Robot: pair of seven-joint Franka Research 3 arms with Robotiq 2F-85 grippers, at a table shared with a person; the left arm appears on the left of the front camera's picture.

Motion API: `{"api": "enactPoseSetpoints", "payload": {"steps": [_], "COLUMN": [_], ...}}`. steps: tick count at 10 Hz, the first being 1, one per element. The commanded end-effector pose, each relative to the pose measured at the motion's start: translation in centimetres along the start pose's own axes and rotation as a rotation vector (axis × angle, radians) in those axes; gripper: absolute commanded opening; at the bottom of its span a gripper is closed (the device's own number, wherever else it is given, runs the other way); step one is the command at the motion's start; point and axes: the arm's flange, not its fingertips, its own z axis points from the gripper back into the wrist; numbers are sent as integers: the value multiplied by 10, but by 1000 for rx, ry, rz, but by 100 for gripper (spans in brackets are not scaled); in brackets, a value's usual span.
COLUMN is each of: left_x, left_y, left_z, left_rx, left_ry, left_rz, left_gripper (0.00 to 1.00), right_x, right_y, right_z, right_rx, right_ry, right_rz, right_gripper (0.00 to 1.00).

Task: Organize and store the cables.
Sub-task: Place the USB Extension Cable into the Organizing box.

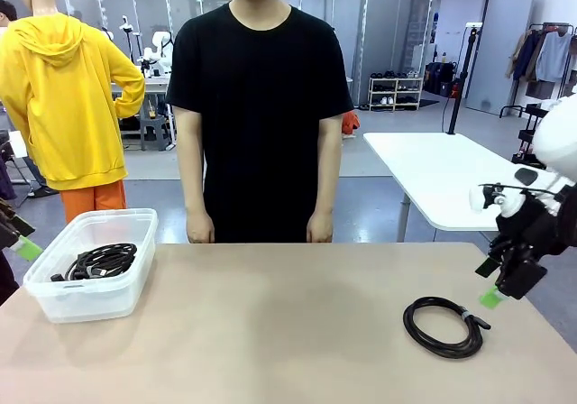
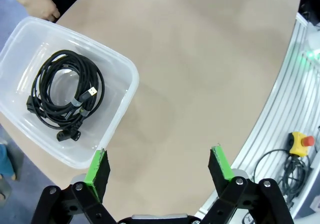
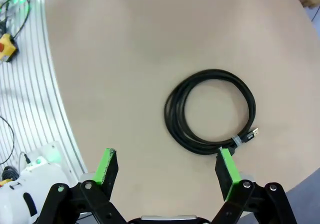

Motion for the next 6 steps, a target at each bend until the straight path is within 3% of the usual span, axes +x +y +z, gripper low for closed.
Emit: {"api": "enactPoseSetpoints", "payload": {"steps": [1,6], "left_x": [3,3], "left_y": [1,1], "left_z": [4,4], "left_rx": [-5,-5], "left_ry": [19,19], "left_rz": [12,12], "left_gripper": [100,100], "right_x": [-5,-14], "right_y": [-29,-32], "right_z": [1,-8], "right_rx": [-54,-40], "right_ry": [48,32], "right_rz": [-101,-77], "right_gripper": [99,99]}}
